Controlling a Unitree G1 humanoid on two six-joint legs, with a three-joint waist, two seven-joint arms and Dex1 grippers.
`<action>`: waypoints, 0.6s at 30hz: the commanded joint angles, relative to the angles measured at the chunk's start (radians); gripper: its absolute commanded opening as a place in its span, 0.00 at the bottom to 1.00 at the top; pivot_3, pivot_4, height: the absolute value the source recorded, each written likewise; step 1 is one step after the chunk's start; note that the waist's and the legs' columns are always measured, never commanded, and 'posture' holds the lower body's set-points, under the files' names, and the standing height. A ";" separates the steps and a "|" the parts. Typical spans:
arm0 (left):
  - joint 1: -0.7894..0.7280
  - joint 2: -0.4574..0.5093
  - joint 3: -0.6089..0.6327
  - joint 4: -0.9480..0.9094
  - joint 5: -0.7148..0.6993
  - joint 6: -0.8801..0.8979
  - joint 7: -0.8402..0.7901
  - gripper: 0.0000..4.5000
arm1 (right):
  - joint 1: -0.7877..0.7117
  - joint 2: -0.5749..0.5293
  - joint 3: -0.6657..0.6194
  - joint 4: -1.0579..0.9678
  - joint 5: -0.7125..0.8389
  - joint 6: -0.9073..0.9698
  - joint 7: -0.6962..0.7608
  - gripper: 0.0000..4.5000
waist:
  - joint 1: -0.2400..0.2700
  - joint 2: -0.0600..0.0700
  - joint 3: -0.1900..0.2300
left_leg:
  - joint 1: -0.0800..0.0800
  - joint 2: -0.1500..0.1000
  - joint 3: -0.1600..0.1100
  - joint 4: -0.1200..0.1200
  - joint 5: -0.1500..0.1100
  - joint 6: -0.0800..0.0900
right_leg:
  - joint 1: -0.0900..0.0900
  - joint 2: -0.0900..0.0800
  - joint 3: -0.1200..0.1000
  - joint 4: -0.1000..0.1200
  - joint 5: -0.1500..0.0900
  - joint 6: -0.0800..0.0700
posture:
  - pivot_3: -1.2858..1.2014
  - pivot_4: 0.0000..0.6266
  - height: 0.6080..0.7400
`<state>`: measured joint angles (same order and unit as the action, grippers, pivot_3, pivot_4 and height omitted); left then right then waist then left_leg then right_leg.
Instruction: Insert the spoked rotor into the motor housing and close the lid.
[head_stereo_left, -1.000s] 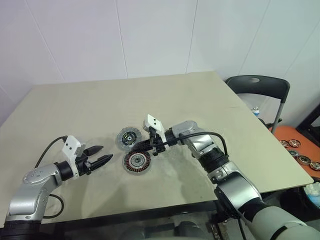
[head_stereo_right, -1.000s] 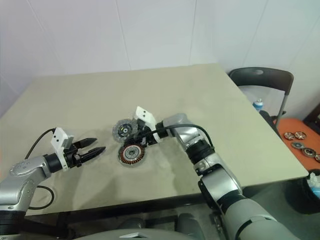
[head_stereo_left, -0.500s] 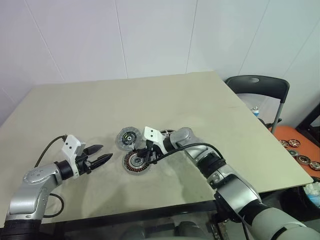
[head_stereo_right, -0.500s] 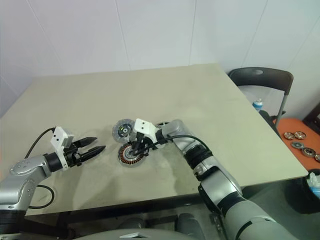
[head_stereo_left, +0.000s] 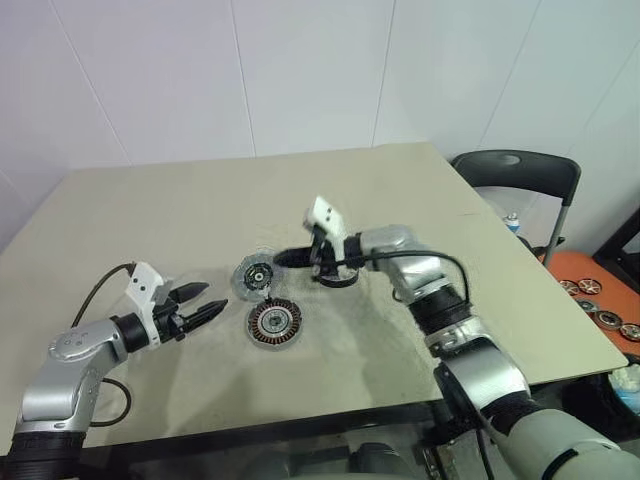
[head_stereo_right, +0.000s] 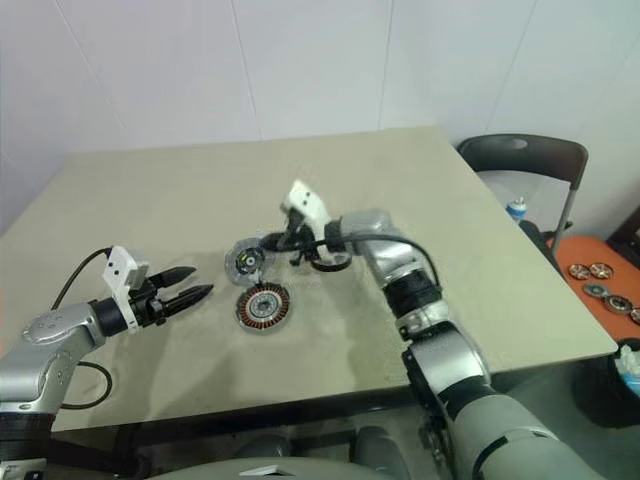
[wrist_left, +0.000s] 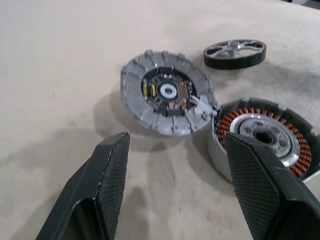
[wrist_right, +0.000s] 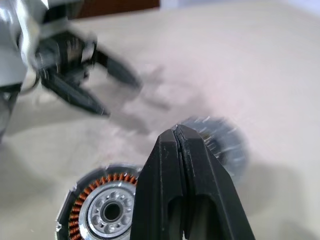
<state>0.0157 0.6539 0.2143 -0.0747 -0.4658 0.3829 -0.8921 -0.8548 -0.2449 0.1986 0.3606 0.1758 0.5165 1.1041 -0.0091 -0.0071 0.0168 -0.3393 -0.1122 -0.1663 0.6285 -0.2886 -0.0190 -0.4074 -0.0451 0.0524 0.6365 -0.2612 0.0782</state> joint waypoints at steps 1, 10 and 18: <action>-0.013 -0.003 0.015 -0.029 -0.010 -0.012 0.006 0.71 | 0.033 -0.069 -0.022 -0.075 -0.006 0.002 -0.025 0.01 | 0.001 0.000 0.000 | 0.000 0.000 0.000 0.000 0.000 0.000 | 0.000 0.000 0.000 -0.001 0.000 0.000 | 0.52 0.00 1.00; -0.029 -0.008 -0.005 -0.005 0.006 -0.021 0.000 0.71 | 0.094 -0.191 -0.155 -0.153 0.102 0.251 -0.127 0.54 | -0.001 0.001 0.001 | -0.001 0.001 0.000 0.000 0.000 0.001 | 0.001 -0.001 0.000 -0.002 0.000 0.000 | 0.52 0.00 1.00; -0.054 -0.006 -0.015 0.021 0.017 -0.031 -0.012 0.71 | 0.164 -0.306 -0.347 -0.219 0.390 0.856 -0.126 0.68 | 0.004 0.001 0.001 | -0.003 0.000 0.001 0.002 -0.002 0.003 | 0.003 -0.001 0.000 -0.005 0.000 0.000 | 0.52 0.00 1.00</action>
<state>-0.0150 0.6414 0.1909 -0.0439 -0.4473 0.3756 -0.8957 -0.6805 -0.5454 -0.0904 0.1438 0.5237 1.2998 1.0117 -0.0053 -0.0059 0.0178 -0.3418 -0.1117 -0.1653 0.6303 -0.2904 -0.0158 -0.4046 -0.0466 0.0529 0.6318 -0.2612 0.0781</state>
